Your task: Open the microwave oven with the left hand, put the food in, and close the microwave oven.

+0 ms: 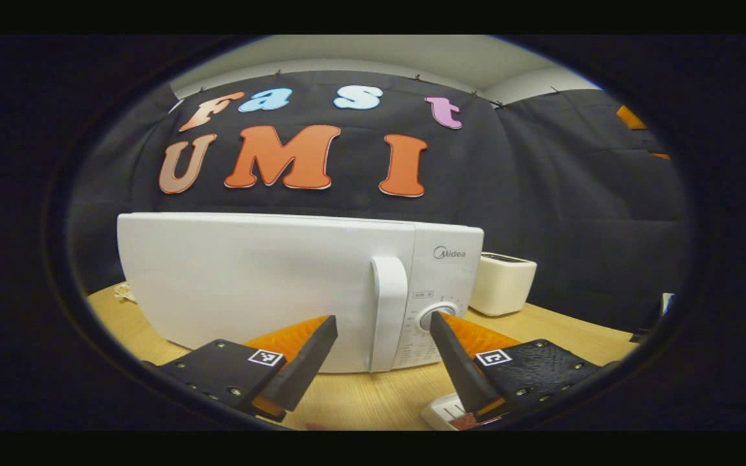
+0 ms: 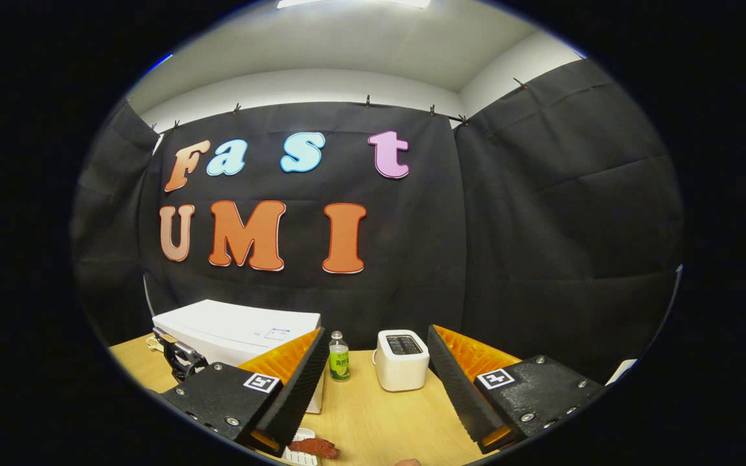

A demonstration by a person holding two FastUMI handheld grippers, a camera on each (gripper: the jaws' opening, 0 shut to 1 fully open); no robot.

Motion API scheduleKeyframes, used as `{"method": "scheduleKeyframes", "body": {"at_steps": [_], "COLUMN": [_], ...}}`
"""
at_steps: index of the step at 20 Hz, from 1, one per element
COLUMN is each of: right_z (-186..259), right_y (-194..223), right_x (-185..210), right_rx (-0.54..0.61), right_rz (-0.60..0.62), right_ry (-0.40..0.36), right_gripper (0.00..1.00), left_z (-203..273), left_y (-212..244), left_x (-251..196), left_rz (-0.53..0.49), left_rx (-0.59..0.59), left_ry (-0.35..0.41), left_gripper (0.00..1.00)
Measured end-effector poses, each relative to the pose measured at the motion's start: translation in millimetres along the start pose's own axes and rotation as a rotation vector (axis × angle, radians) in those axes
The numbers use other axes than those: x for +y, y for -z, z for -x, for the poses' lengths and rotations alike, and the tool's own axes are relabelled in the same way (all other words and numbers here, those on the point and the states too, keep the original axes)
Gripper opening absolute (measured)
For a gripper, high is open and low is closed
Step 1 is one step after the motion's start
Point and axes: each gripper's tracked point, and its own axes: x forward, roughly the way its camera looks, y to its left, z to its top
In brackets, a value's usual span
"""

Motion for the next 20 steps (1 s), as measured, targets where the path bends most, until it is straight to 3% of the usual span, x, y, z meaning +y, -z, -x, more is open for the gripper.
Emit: {"method": "scheduleKeyframes", "body": {"at_steps": [4,5,6,7,8,9,10,11,12,13,20], "right_z": [-3,-4,-4,-4,-4,-5,-3,-2,-2,-2,-4], "right_y": [6,9,11,12,15,16,17,18,19,19,25], "right_x": [-8,-8,-10,-12,-14,-15,-14,-14,-14,-14,-2], "right_rx": [0.007,0.014,0.019,0.022,0.024,0.027,0.029,0.031,0.03,0.028,0.03], "right_rz": [0.008,0.007,0.006,0.006,0.007,0.007,0.006,0.006,0.008,0.01,-0.005], "right_ry": [0.006,0.003,0.004,0.007,0.011,0.013,0.011,0.009,0.007,0.006,-0.015], "right_gripper": [0.95,0.95,0.95,0.95,0.95,0.95,0.95,0.95,0.95,0.95,0.95], "left_z": [-9,-11,-9,-9,-8,-8,-8,-8,-8,0,74], "left_y": [1,4,3,2,3,3,4,4,5,7,6], "left_x": [-3,-3,-3,-4,-5,-6,-6,-6,-6,-7,-8], "left_rz": [-0.045,-0.041,-0.023,-0.004,0.009,0.005,-0.002,-0.003,0.005,0.028,0.014], "left_rx": [-0.007,-0.005,-0.021,-0.033,-0.04,-0.036,-0.033,-0.023,-0.016,-0.003,-0.015], "left_ry": [-0.017,-0.011,-0.003,0.004,0.008,0.008,0.007,0.01,0.016,0.022,0.145], "left_gripper": [0.56,0.44,0.39,0.26,0.31,0.18,0.16,0.06,0.19,0.1,0.09]}}
